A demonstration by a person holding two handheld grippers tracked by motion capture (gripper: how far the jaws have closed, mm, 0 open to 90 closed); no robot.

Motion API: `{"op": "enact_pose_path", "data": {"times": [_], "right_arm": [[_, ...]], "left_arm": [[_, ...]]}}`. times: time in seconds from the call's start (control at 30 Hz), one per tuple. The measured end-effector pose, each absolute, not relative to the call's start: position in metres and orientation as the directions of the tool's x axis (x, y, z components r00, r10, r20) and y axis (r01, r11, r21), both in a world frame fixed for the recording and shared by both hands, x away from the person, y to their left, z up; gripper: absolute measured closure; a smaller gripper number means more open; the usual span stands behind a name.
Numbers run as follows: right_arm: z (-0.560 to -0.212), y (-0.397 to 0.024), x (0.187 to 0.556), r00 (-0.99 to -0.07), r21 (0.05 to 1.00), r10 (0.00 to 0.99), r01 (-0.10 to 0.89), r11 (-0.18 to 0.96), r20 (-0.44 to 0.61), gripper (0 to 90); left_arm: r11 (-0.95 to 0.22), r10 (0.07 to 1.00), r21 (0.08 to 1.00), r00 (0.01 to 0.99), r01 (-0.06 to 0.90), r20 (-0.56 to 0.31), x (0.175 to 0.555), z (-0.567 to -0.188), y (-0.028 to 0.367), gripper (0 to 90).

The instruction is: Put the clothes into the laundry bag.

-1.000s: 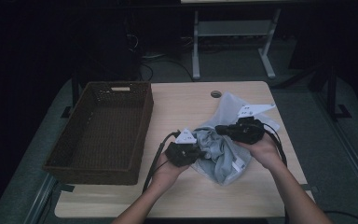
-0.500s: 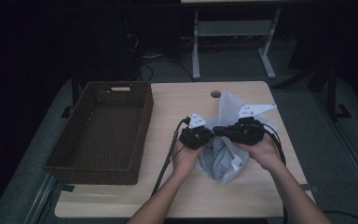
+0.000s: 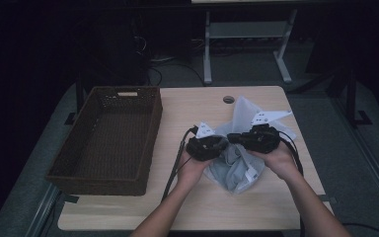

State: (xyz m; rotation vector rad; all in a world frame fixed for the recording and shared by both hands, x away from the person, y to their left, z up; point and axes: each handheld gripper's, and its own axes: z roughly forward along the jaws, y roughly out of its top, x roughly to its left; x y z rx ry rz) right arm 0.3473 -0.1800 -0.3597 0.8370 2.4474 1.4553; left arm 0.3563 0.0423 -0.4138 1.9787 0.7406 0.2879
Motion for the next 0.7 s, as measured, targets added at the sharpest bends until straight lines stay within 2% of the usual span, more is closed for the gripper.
{"op": "enact_pose_path", "data": {"times": [0.13, 0.27, 0.33, 0.47, 0.7], "right_arm": [[-0.364, -0.18, 0.35, -0.823, 0.845, 0.551, 0.388, 0.368, 0.138, 88.4], [-0.367, -0.18, 0.351, -0.82, 0.841, 0.554, 0.395, 0.369, 0.142, 88.5], [-0.367, -0.179, 0.351, -0.821, 0.841, 0.554, 0.395, 0.37, 0.142, 88.5], [-0.366, -0.179, 0.35, -0.822, 0.842, 0.553, 0.391, 0.372, 0.137, 88.4], [-0.367, -0.184, 0.351, -0.818, 0.843, 0.559, 0.394, 0.367, 0.14, 88.5]], "left_arm": [[-0.376, 0.589, 0.846, 0.802, 0.378, -0.096, 0.345, -0.407, 0.06, 61.4], [-0.419, 0.564, 0.826, 0.821, 0.377, -0.089, 0.334, -0.414, 0.071, 68.9], [-0.435, 0.536, 0.815, 0.837, 0.383, -0.107, 0.333, -0.42, 0.068, 68.5], [-0.471, 0.455, 0.814, 0.884, 0.341, -0.107, 0.323, -0.424, 0.045, 56.7], [-0.514, 0.339, 0.803, 0.931, 0.301, -0.132, 0.309, -0.428, 0.02, 42.6]]}}
